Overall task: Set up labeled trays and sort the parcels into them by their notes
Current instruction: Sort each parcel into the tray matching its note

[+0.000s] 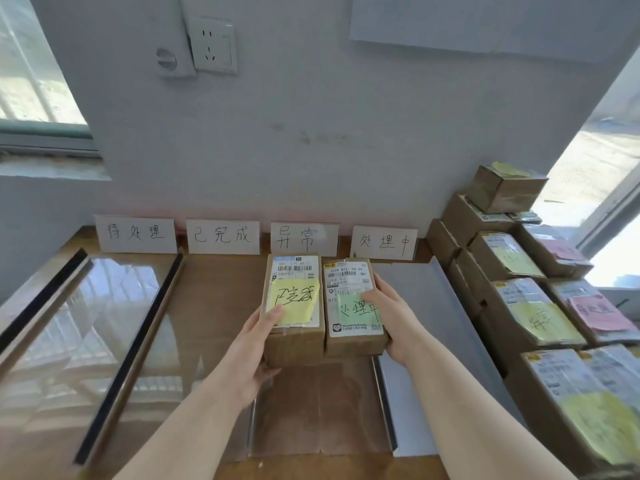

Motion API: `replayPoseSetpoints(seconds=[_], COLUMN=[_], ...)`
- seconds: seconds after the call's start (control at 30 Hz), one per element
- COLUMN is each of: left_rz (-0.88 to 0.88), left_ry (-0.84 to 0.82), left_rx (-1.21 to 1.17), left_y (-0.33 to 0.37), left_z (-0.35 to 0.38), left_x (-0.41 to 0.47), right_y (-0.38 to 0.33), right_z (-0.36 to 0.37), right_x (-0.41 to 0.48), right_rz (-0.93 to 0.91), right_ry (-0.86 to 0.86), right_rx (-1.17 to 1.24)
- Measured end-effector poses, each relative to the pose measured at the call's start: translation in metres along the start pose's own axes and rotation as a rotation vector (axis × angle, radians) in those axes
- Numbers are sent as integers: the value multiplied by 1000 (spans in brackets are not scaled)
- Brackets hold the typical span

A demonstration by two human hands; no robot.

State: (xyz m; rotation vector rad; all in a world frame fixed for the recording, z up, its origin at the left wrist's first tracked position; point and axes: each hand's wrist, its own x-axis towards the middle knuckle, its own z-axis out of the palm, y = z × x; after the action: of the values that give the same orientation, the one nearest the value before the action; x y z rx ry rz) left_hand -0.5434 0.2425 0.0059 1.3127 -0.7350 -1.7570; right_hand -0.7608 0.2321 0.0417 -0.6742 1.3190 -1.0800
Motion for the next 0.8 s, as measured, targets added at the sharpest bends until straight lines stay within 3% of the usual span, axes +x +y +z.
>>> replayPoseSetpoints(seconds=[0.17,0.37,0.6,0.8], left_rz=[-66,-136,-197,-225], left_ry=[0,34,82,163], left_rx=[-25,-35,-83,-176], left_y=[-5,-7,-2,6], left_z=[10,34,66,73], left_x=[17,51,84,121], right_y=[11,14,8,2], right_z=[-17,-43,-87,-122], right_x=[13,43,100,160], right_rz=[-7,49,34,43], right_ry=[117,76,365,462], right_rx=[28,-32,152,88])
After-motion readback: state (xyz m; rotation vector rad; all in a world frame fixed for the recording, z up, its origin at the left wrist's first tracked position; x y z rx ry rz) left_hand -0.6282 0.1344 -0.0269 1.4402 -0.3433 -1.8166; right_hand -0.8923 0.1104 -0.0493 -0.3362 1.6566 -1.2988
